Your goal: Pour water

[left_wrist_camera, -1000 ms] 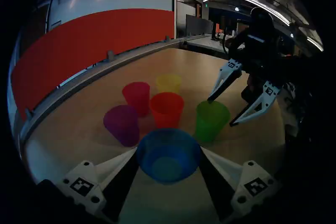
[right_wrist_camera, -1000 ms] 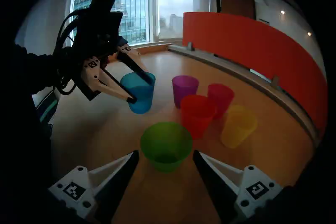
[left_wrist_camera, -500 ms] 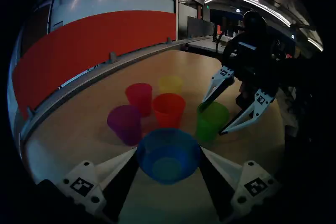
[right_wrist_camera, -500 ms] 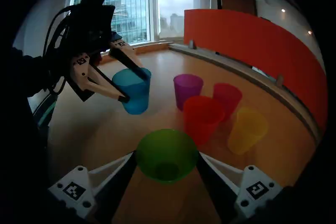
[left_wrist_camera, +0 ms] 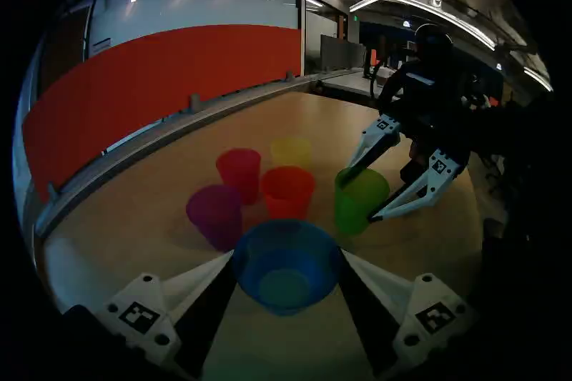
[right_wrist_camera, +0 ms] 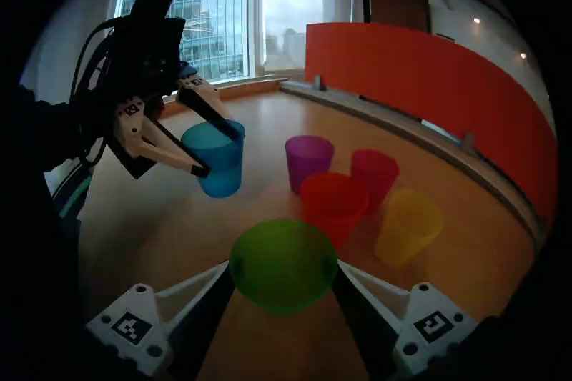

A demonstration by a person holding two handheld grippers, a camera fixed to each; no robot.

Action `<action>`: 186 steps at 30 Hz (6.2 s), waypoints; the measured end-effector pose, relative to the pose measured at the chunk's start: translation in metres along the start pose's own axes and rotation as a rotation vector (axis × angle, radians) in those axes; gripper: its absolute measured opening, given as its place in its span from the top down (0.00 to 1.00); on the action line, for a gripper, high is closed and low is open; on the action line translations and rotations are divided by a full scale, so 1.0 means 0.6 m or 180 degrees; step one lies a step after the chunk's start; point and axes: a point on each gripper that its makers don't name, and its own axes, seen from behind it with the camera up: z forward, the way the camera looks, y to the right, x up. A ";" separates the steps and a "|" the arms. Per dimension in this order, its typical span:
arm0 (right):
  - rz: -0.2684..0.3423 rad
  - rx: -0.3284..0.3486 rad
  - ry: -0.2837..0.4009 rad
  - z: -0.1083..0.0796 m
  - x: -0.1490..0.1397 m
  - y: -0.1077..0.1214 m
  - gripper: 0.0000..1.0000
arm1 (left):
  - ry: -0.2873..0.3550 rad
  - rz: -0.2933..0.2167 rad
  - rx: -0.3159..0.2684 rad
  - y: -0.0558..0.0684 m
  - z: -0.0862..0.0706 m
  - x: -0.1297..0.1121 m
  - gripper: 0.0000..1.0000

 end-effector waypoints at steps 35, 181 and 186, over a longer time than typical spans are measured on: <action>-0.0073 -0.0413 0.1191 -0.156 0.281 0.061 0.08 | 0.1305 -0.0136 0.0318 -0.030 -0.112 0.241 0.11; -0.0157 0.0379 0.1512 -0.060 0.327 -0.089 0.09 | 0.1309 0.3123 0.1636 0.006 -0.189 0.470 0.11; -0.0144 0.0376 0.1525 -0.061 0.329 -0.089 0.09 | 0.1294 0.3159 0.1632 0.007 -0.187 0.471 0.11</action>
